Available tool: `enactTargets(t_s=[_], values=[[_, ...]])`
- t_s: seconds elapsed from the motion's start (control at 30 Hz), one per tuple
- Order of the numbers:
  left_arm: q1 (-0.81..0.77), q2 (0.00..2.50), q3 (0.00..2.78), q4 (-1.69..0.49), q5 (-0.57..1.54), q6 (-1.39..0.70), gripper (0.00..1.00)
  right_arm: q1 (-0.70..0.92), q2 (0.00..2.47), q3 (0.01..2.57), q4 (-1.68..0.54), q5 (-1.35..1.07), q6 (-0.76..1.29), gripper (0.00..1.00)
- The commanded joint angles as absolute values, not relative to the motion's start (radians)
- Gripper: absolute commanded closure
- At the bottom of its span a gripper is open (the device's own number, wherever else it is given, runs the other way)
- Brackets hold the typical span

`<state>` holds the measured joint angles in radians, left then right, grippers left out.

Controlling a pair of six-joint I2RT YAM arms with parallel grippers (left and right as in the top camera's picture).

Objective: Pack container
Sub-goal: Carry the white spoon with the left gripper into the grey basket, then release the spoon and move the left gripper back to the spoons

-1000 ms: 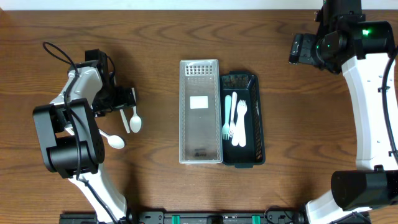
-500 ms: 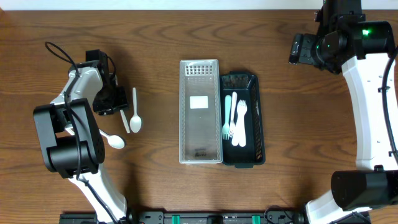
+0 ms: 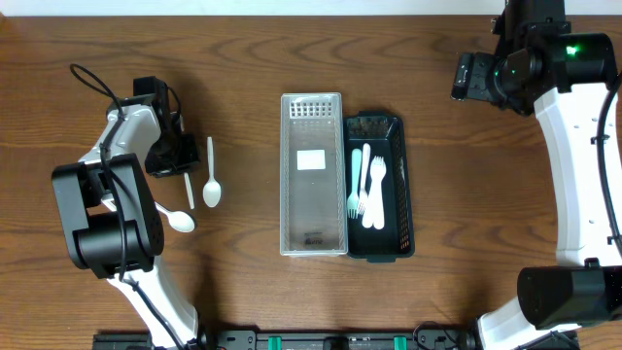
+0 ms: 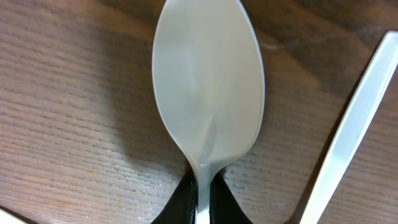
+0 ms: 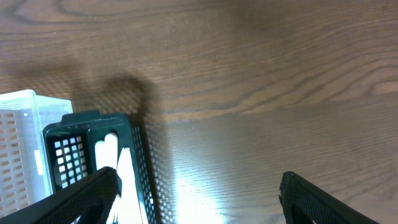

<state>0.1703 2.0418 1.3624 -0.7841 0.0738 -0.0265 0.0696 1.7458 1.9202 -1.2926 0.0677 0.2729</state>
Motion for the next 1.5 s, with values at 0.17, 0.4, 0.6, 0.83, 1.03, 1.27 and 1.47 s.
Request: enactTargets(t_s=[0.17,0.4,0.6,0.83,1.03,1.27,1.47], values=[[0.157,2.025,1.395,-0.845,0.07,-0.03,0.94,0.064,1.747,1.915,-1.283,0.079,0.252,0.12],[0.018,1.815,1.459,-0.944,0.068,-0.048,0.94,0.064,1.747,1.915,-1.262,0.079,0.249,0.12],[-0.226,1.598,1.46,-0.945,0.068,-0.091,0.94,0.064,1.747,1.915,-1.253,0.079,0.249,0.11],[-0.5,1.582,1.456,-0.918,0.068,-0.183,0.94,0.064,1.747,1.915,-1.25,0.079,0.249,0.11],[-0.564,1.689,1.428,-0.848,0.068,-0.281,0.94,0.064,1.747,1.915,-1.253,0.078,0.249,0.11],[-0.569,1.862,1.428,-0.834,0.068,-0.378,0.83,0.064,1.747,1.915,-1.257,0.078,0.249,0.11],[-0.569,1.879,1.436,-0.825,0.04,-0.316,0.62,0.064,1.747,1.915,-1.257,0.078,0.249,0.1]])
